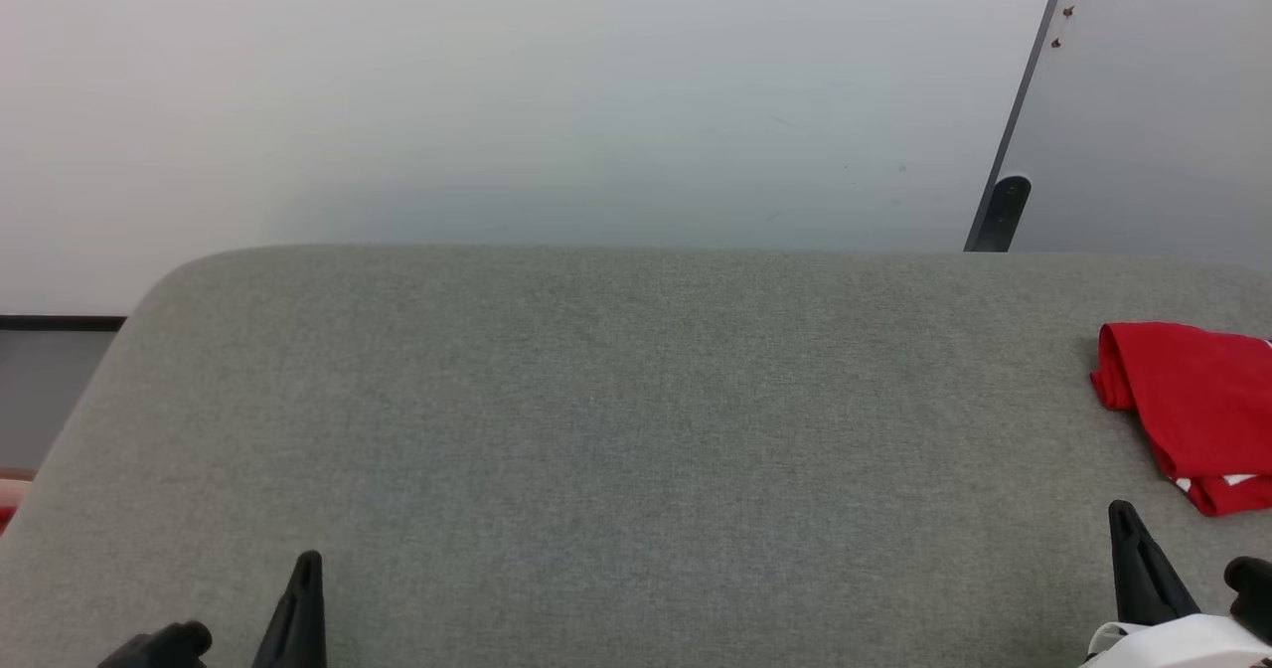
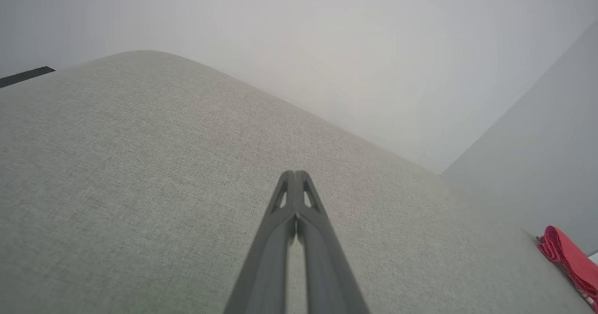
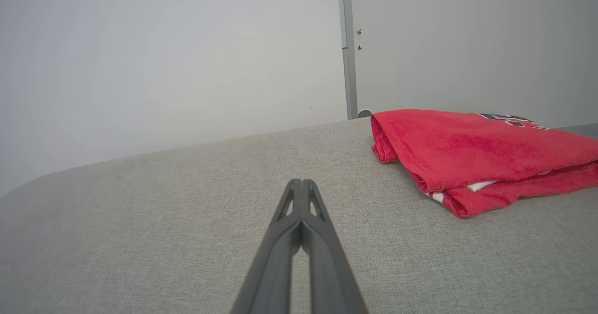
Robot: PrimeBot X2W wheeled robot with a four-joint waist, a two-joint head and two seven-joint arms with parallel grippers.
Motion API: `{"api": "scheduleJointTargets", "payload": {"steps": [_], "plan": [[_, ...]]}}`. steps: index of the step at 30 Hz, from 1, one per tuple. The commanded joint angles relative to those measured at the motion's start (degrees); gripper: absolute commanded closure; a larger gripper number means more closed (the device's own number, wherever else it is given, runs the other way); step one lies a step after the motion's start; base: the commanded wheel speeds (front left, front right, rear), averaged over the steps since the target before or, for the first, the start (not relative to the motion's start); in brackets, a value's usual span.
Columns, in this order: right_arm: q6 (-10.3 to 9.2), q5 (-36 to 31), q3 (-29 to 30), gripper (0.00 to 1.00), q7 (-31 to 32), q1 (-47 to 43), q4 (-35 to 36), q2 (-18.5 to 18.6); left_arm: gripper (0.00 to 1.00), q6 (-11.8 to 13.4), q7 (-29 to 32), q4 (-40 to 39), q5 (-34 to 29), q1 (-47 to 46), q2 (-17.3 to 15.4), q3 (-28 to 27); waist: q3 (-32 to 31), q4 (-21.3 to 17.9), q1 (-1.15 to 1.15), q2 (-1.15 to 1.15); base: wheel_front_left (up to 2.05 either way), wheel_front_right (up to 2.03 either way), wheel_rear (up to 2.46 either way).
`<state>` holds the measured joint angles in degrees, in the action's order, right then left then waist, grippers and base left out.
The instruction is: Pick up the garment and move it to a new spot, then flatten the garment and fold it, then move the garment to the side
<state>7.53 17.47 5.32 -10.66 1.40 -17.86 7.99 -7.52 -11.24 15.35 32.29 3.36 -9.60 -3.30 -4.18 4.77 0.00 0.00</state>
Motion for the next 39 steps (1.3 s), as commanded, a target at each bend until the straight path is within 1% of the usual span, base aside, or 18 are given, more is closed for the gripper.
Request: {"api": "scheduleJointTargets", "payload": {"steps": [1, 19, 39], "plan": [[-0.01, 3.26, 0.18, 1.00, 0.53, 1.67, 1.24, 0.01, 1.00, 0.01, 0.58, -1.04, 2.58, -2.04, -0.29, -0.41, 0.08, -0.09, 0.00, 0.00, 0.00, 0.00, 0.00], [-0.02, 20.93, 0.33, 1.00, 4.48, 2.52, 2.12, -1.23, 1.00, 0.02, 4.74, -1.23, 16.74, -4.02, 1.40, -1.09, 0.79, -0.86, 0.00, 0.00, 0.00, 0.00, 0.00], [-0.03, 36.77, 0.66, 1.00, 8.25, 3.35, 2.71, -2.34, 1.00, 0.02, 8.60, -1.32, 29.49, -5.75, 2.95, -1.78, 1.56, -1.71, 0.00, 0.00, 0.00, 0.00, 0.00]]}}
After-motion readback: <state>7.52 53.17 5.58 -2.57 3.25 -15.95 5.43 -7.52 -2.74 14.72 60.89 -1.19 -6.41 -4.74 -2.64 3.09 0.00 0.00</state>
